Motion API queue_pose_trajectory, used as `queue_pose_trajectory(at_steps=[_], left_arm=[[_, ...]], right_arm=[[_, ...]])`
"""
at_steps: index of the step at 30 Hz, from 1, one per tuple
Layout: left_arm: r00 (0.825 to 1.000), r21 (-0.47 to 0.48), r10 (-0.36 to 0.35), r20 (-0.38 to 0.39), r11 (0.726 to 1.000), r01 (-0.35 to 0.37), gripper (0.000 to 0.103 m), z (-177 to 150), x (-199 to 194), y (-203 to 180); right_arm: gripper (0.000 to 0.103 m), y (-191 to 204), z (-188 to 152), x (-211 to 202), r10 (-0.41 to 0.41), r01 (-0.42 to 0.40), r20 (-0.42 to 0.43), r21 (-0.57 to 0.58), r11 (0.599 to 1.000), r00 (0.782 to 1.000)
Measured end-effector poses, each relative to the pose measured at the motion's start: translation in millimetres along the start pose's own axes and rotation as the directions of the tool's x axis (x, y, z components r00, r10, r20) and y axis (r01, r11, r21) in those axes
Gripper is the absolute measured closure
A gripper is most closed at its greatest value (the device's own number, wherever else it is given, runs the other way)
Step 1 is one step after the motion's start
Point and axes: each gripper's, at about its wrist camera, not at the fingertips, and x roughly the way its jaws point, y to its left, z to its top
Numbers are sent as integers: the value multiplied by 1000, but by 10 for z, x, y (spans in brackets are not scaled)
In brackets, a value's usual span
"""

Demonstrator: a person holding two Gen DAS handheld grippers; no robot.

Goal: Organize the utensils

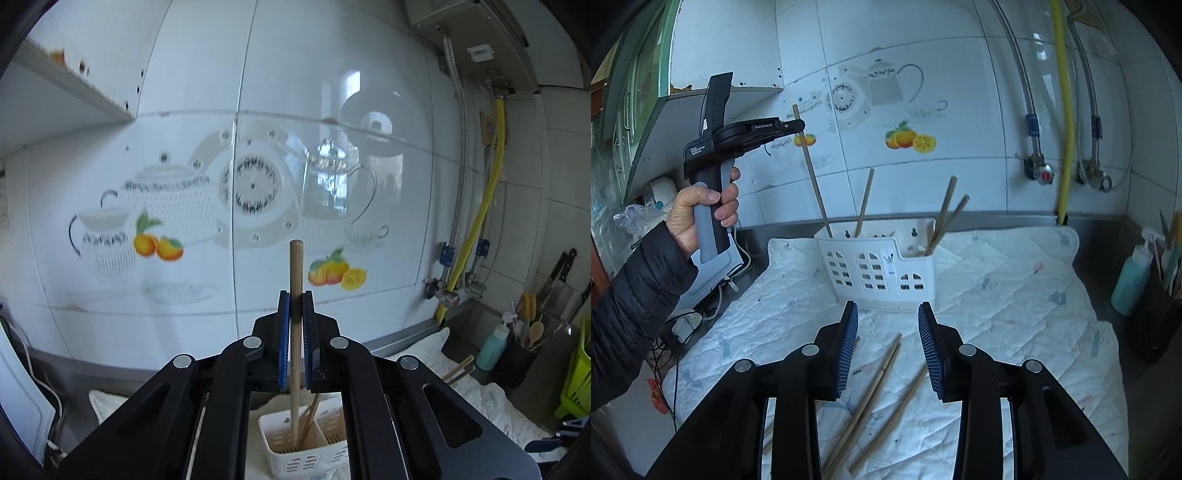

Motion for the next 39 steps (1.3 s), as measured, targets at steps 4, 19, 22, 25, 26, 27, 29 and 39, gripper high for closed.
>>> queue_pose_trajectory(at_steps=[4,19,22,25,26,27,29,39], left_arm=[[999,-8,1,-32,1000,-1,98,-114,64,28],[999,-6,6,-37,1000,-6,63,-231,-445,14],[999,-7,-7,-34,1000,6,62,-342,-692,20],[999,-6,-5,-46,1000,4,58,-501,-906,17],[999,-6,2,-51,1000,-2,57,-575,-977,17],[998,-8,2,-57,1000,-2,57,-636,-1032,18],[997,-15,-3,-76,1000,1,57,-798,-1153,27],[985,-49,49,-168,997,-58,53,-1560,-1527,103]], right_arm=[[69,-23,-120,11,3,-3,-11,26,1000,1000],[69,193,-639,-53,-29,29,-78,1,1000,997],[69,273,-838,-32,-41,41,-104,-7,999,994],[70,331,-1026,8,-45,46,-134,3,999,990],[70,346,-1079,23,-44,46,-144,8,999,989],[73,363,-1138,30,-41,44,-152,15,999,988],[76,427,-1251,43,-46,48,-163,7,999,985],[95,611,-1686,202,-25,43,-234,75,996,972]])
